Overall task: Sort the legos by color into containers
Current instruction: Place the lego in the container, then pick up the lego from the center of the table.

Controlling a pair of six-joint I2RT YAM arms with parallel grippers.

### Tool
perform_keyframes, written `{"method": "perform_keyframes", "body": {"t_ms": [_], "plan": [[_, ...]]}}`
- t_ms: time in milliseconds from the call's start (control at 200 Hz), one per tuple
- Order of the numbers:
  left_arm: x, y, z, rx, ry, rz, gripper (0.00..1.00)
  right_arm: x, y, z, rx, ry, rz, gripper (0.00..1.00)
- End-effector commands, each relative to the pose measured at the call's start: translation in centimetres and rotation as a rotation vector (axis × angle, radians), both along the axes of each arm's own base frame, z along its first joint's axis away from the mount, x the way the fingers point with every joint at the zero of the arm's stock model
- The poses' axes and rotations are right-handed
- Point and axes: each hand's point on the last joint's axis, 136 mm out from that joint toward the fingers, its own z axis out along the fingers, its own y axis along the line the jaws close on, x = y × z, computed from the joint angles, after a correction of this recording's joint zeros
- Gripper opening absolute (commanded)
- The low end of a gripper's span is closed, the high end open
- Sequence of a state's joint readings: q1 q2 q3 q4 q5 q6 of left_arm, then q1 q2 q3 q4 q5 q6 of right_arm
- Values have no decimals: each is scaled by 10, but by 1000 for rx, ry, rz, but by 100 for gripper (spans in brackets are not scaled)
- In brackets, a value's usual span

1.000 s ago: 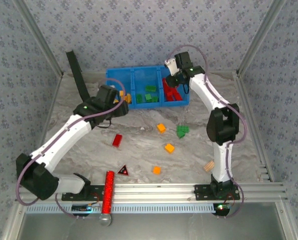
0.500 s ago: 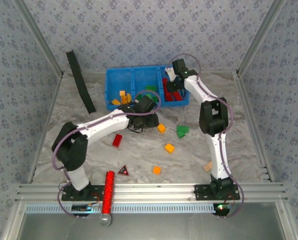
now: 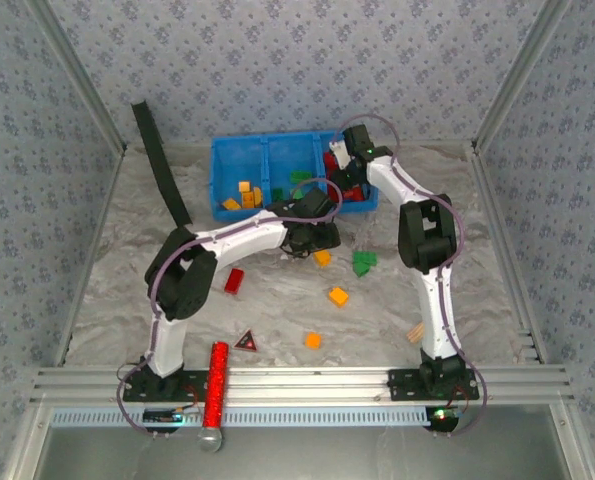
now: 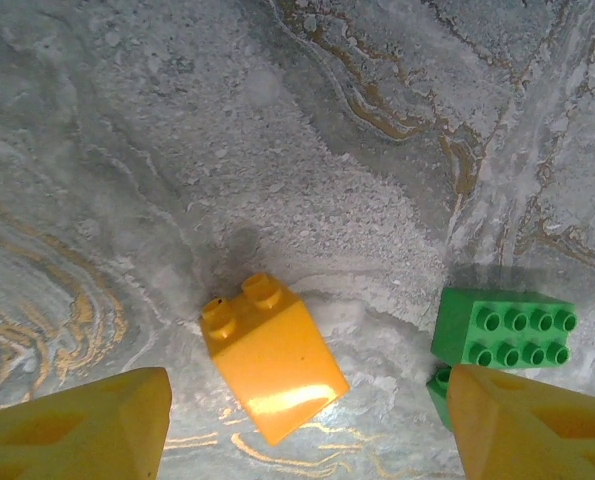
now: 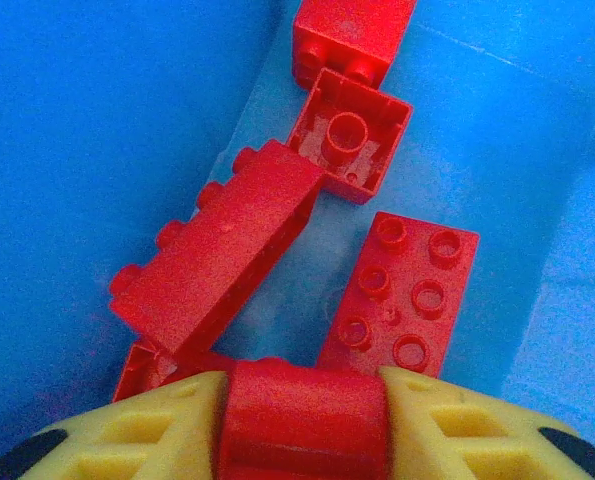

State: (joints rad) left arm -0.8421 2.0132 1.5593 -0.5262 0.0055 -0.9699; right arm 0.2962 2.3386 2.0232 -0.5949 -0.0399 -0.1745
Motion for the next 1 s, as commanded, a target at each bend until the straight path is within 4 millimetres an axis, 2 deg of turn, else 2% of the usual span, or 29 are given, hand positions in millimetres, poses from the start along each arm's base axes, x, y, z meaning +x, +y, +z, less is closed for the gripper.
{"method": "perform_keyframes", "body": {"t_ms": [0, 170, 425, 600, 630, 790, 995], "plan": [[-5, -8, 2, -8, 35, -5, 73, -3, -1, 33, 15, -45, 0, 47], [-12, -7, -6, 25, 62, -18, 75, -8, 2, 50, 38, -63, 15, 54], [-20, 2, -26, 93, 96, -30, 75, -8, 2, 70, 46, -99, 10, 55], [-18, 2, -36, 113, 97, -21, 75, -16, 1, 72, 41, -95, 13, 55], [-17, 1, -36, 113, 95, -19, 75, -12, 2, 77, 49, -118, 14, 55], [-13, -1, -41, 126, 95, -13, 74, -17, 3, 73, 48, -121, 30, 55], [-12, 0, -47, 137, 102, -8, 67, -21, 1, 70, 42, -117, 29, 55]]}}
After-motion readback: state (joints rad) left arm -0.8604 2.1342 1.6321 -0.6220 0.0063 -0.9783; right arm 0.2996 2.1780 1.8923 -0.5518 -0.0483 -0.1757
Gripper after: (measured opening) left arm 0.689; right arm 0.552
